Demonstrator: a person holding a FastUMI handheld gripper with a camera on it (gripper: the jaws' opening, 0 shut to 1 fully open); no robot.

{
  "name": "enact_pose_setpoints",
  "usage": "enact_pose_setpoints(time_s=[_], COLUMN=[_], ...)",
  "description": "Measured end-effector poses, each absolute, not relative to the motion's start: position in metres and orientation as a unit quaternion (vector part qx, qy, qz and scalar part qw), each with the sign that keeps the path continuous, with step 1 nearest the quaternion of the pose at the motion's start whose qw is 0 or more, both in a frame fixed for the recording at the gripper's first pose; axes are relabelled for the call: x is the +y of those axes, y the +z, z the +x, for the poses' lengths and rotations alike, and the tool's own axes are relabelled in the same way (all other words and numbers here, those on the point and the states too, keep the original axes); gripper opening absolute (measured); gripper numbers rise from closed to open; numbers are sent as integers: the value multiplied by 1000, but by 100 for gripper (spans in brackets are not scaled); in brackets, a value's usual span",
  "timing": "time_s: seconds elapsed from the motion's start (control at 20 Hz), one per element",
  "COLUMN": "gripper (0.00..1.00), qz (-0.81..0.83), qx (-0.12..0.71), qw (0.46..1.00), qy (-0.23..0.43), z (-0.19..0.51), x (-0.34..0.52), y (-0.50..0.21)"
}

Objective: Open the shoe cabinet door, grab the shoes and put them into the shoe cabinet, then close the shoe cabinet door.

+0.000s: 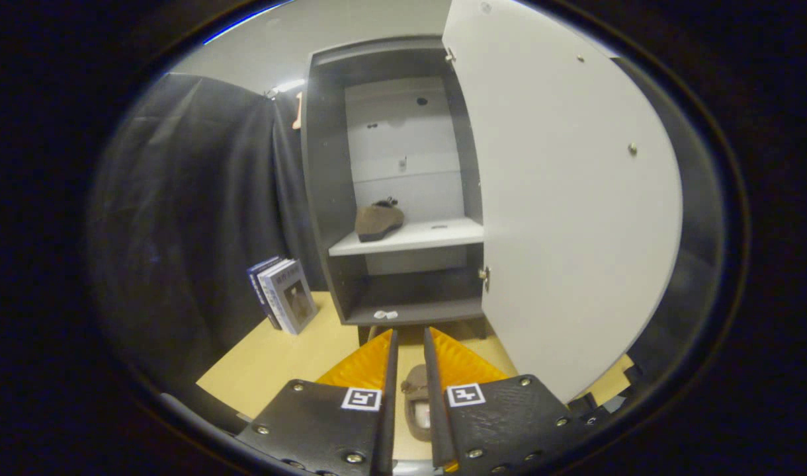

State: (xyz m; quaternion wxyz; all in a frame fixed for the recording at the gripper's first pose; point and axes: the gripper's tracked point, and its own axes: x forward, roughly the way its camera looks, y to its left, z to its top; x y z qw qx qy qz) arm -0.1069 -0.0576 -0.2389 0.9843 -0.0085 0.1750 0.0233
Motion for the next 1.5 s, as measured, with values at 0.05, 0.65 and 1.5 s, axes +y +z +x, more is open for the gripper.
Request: enact_pose_setpoints(time_s=[0.05, 0.65, 1.5], gripper=[22, 22, 4], qz=[-10, -16, -36], qx=[192, 321, 372], qw=[981, 947, 927], qy=[24, 14, -18], z=[-107, -91, -21], x=[-56, -57, -66], y=[-259, -437, -513])
